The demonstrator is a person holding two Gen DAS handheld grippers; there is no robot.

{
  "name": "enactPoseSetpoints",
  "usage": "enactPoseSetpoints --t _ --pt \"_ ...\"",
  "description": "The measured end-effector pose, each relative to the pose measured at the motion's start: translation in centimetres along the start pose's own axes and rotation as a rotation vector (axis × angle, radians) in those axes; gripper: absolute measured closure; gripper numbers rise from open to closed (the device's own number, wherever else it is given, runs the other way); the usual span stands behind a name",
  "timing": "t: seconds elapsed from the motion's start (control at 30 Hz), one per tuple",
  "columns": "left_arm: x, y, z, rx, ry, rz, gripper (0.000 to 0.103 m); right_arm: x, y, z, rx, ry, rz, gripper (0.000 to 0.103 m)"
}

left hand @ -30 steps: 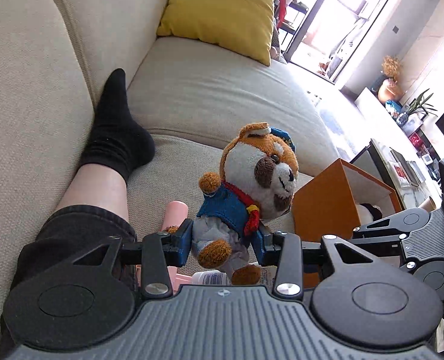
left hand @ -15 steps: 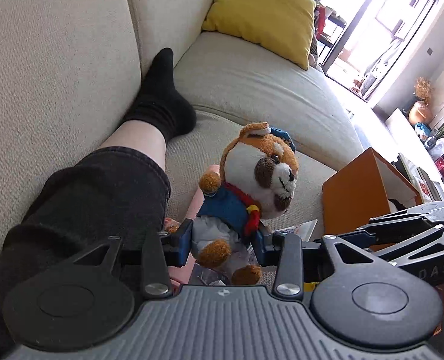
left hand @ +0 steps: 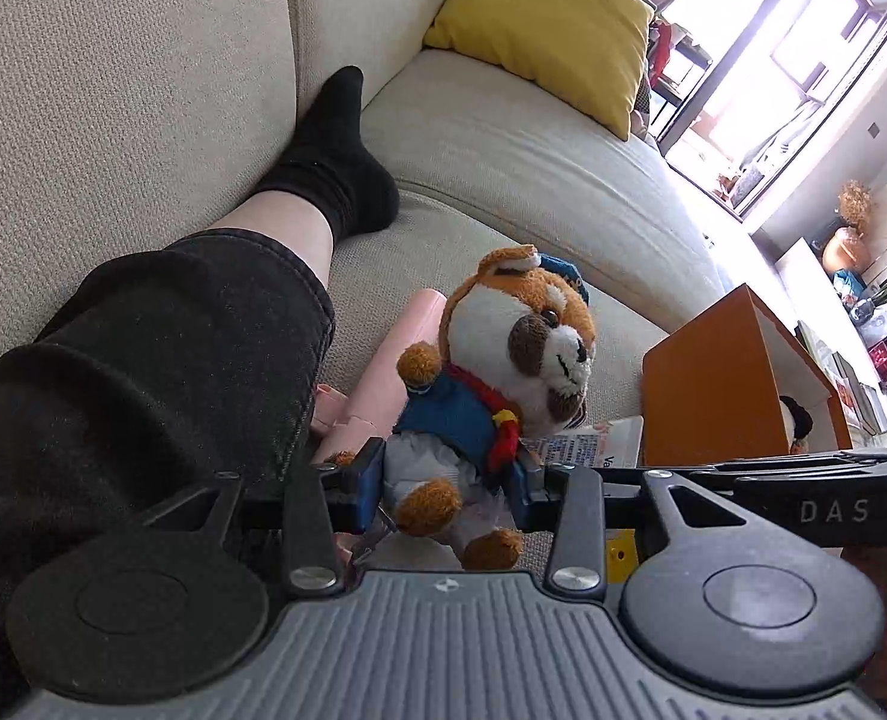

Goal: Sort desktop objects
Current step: 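Grasp the white lotion tube with the right tool, then carry the dog plush with the left tool while the right tool carries the tube into the box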

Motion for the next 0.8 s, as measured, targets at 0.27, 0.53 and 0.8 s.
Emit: enactPoseSetpoints --t 0.27,0.53,0.8 --pt "-2.5 -1.7 0.3 -0.009 -0.063 0.038 0.056 -3.2 0.8 -0.1 -0.067 -0.117 -0.054 0.101" --pt "-5.8 -7.9 2.0 0.085 -0.123 -0.010 0.056 -12.5 -0.4 0.0 -0.061 -0.287 -0.006 0.102" --pt "-4.7 -16.5 2.3 0.228 -0.118 -0.074 0.058 -20.9 -5.3 -1.9 -0.013 -0.428 -0.105 0.102"
Point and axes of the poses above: each gripper's, at about its wrist camera, not at the fingertips, and x roughly the way its jaws point, y to its left, z to its top, the point moved 4 cm from there along x, roughly the way its jaws point, and after that the axes turned 1 degree about -z, right-handed, at the moved point
